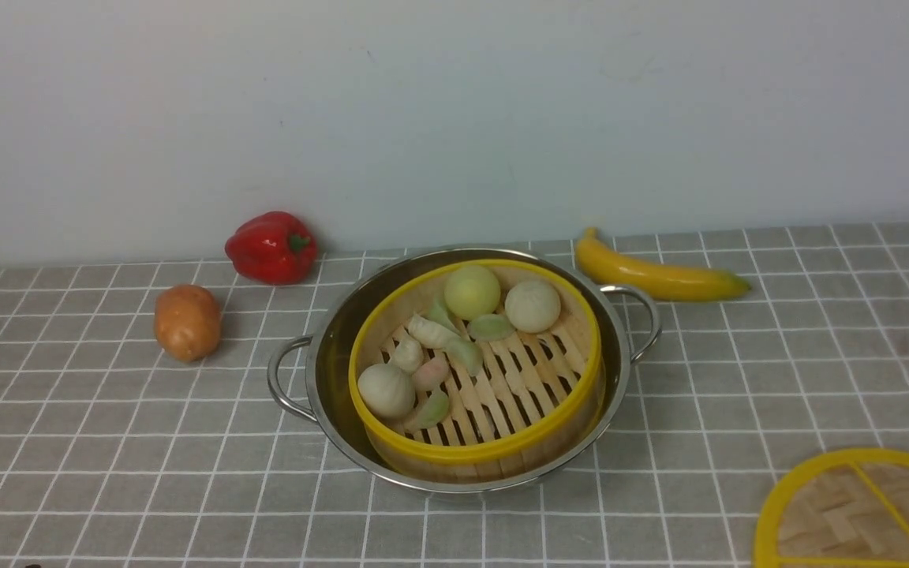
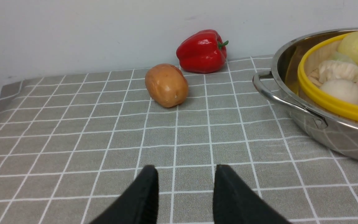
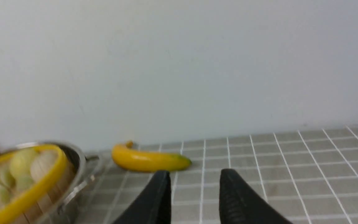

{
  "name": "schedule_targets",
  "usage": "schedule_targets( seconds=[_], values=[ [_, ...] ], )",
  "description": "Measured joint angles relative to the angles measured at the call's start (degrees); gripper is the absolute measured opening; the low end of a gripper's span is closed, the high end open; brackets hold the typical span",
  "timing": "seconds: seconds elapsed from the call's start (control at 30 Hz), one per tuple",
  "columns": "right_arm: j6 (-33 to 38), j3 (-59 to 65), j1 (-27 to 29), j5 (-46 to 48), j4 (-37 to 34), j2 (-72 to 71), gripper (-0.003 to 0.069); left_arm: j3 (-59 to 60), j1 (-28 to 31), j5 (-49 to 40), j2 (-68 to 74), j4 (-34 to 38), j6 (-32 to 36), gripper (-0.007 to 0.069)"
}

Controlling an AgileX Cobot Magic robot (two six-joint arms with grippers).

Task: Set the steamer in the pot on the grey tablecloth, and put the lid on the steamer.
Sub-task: 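Move the gripper down to the bamboo steamer lid and grasp its center knob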

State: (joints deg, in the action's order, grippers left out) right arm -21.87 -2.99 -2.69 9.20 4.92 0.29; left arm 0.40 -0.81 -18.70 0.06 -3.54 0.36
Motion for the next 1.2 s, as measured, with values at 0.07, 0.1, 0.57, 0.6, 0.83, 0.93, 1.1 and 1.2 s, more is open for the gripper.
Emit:
schedule_targets(
  seconds=[0.07, 0.1, 0.57, 0.6, 0.83, 0.93, 1.1, 1.2],
  values=[
    [-1.1, -3.8, 0.0, 0.0, -0.5, 0.1, 0.0242, 0.0, 0.0, 0.0, 0.0, 0.0, 0.0, 0.0243],
    [-1.7, -6.1, 0.0, 0.4, -0.8, 0.6, 0.0242, 0.0, 0.0, 0.0, 0.0, 0.0, 0.0, 0.0243],
    [-7.2, -16.5, 0.0, 11.7, -15.3, 8.8, 0.0242, 0.0, 0.0, 0.0, 0.0, 0.0, 0.0, 0.0243],
    [-6.4, -16.6, 0.0, 11.9, -15.8, 8.9, 0.0242, 0.0, 0.0, 0.0, 0.0, 0.0, 0.0, 0.0243],
    [8.7, -21.8, 0.0, 22.3, -16.7, 9.3, 0.0242, 0.0, 0.0, 0.0, 0.0, 0.0, 0.0, 0.0243],
    [17.4, -27.1, 0.0, 31.1, -16.7, 11.0, 0.0242, 0.0, 0.0, 0.0, 0.0, 0.0, 0.0, 0.0243],
    [26.9, -35.0, 0.0, 45.6, -16.8, 17.9, 0.0242, 0.0, 0.0, 0.0, 0.0, 0.0, 0.0, 0.0243],
    [29.3, -36.9, 0.0, 51.0, -16.8, 21.5, 0.0242, 0.0, 0.0, 0.0, 0.0, 0.0, 0.0, 0.0243]
  ],
)
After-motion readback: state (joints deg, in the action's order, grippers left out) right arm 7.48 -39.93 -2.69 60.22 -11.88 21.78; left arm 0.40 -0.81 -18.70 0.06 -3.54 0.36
